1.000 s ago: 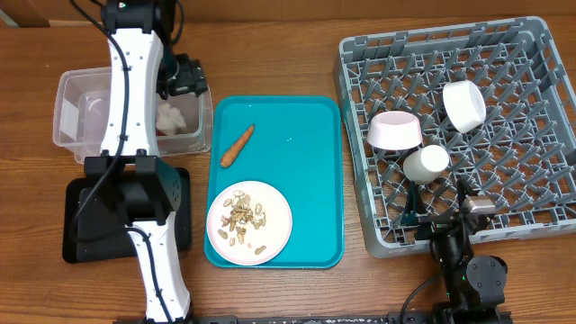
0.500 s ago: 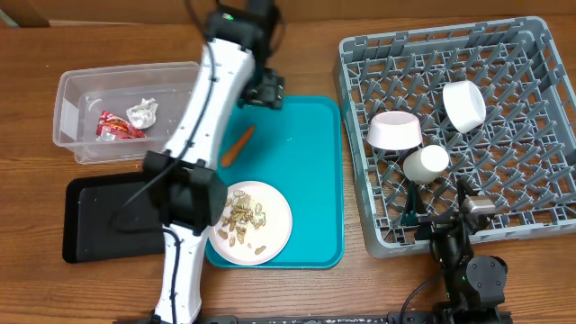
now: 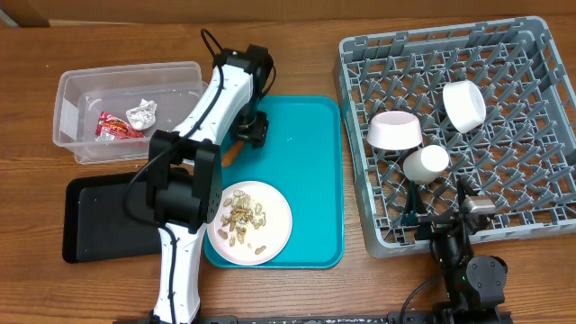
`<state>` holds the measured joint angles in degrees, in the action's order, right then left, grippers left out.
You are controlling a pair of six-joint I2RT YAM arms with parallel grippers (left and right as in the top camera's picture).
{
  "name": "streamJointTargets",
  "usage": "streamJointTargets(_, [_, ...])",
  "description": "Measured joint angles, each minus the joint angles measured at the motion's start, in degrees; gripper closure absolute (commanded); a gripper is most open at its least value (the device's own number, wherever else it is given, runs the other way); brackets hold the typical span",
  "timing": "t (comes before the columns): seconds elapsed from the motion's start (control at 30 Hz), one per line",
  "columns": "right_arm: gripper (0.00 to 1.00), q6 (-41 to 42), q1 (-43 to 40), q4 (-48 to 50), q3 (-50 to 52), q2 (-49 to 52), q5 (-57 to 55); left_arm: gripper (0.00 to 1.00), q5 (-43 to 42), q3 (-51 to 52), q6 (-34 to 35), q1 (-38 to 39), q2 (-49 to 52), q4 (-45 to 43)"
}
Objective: Sort waste into correct bins and load items into the dishwasher
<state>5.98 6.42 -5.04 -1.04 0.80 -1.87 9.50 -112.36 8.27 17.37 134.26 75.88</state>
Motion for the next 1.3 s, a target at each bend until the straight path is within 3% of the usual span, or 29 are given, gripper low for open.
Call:
streamJointTargets(0.1, [0.00, 0.0, 0.0, 0.0, 0.0, 0.0, 0.0, 0.36, -0.7, 3.8, -1.6, 0.2, 0.0, -3.1])
streamJointTargets(0.2, [0.00, 0.0, 0.0, 0.0, 0.0, 0.0, 0.0, 0.65, -1.3, 6.0, -2.5, 0.2, -1.2, -4.4])
streamJointTargets(0.27, [0.00, 0.0, 0.0, 0.0, 0.0, 0.0, 0.0, 0.78, -1.4, 6.7, -2.9, 0.2, -1.2, -4.2])
streamJointTargets(0.4, [0.00, 0.0, 0.0, 0.0, 0.0, 0.0, 0.0, 0.89, -1.1, 6.3, -3.3, 0.2, -1.3, -2.2])
streamJointTargets(0.6, [0.00, 0.0, 0.0, 0.0, 0.0, 0.0, 0.0, 0.89, -0.7, -0.8, -2.0, 0.2, -0.9, 6.5])
streamJointTargets(0.77, [0.00, 0.0, 0.0, 0.0, 0.0, 0.0, 0.0, 0.72, -0.7, -15.4, -0.2, -0.3, -0.9, 14.4])
streamJointTargets(0.87, [0.00, 0.0, 0.0, 0.0, 0.0, 0.0, 0.0, 0.68, -0.7, -24.3, 1.6, -1.3, -0.9, 18.3])
streamJointTargets(1.03, [0.00, 0.0, 0.0, 0.0, 0.0, 0.0, 0.0, 0.72, -0.7, -30.5, 7.2, -7.3, -1.1, 19.1])
streamJointTargets(1.2, [0.00, 0.0, 0.0, 0.0, 0.0, 0.0, 0.0, 0.83, -0.9, -27.8, 14.0, -15.9, -1.1, 18.3])
streamJointTargets(1.3, [0.00, 0.0, 0.0, 0.0, 0.0, 0.0, 0.0, 0.82, -3.0, -25.7, 16.7, -20.0, -1.0, 16.9])
